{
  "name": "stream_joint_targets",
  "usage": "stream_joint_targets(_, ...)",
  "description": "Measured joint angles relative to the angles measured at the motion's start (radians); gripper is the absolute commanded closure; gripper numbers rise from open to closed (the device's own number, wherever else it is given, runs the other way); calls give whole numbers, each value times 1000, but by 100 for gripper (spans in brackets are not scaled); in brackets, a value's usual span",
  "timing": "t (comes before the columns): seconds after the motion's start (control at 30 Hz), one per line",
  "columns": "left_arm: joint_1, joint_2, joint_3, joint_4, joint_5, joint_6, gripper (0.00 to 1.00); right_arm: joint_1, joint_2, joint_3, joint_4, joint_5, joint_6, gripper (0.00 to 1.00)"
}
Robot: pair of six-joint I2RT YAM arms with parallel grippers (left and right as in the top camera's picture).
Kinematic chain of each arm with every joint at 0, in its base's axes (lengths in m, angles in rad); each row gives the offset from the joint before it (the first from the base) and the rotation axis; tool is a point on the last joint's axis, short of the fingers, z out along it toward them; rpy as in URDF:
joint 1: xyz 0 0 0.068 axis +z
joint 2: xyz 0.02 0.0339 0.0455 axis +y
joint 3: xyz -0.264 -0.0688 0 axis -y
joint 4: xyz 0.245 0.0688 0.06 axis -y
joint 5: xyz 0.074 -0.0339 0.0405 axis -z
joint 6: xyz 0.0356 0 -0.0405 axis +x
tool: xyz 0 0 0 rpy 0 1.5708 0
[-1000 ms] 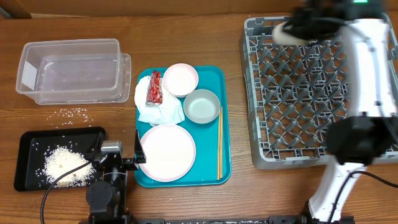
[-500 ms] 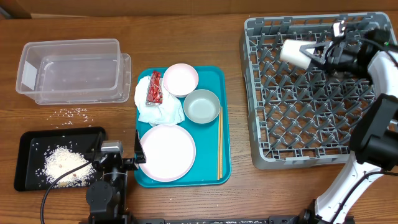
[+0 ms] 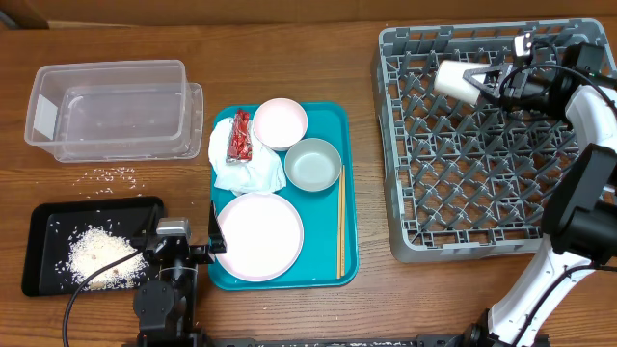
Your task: Sort waste into correct bins and load items into the dishwasher
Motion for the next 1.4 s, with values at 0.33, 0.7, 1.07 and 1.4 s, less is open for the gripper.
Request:
stream_joint_targets(0.33,0,0,0,0,0,0,0,-38,0,-2,77,46,238,96)
stream_joint_targets(0.7,0,0,0,0,0,0,0,-45,45,-2,-43,67,271,96)
stream_joint_targets(1.07,0,0,0,0,0,0,0,-108,46,-2,-198,71,180,81)
stream_joint_targets(1.4,0,0,0,0,0,0,0,-108,47,-2,-168,11,150,87)
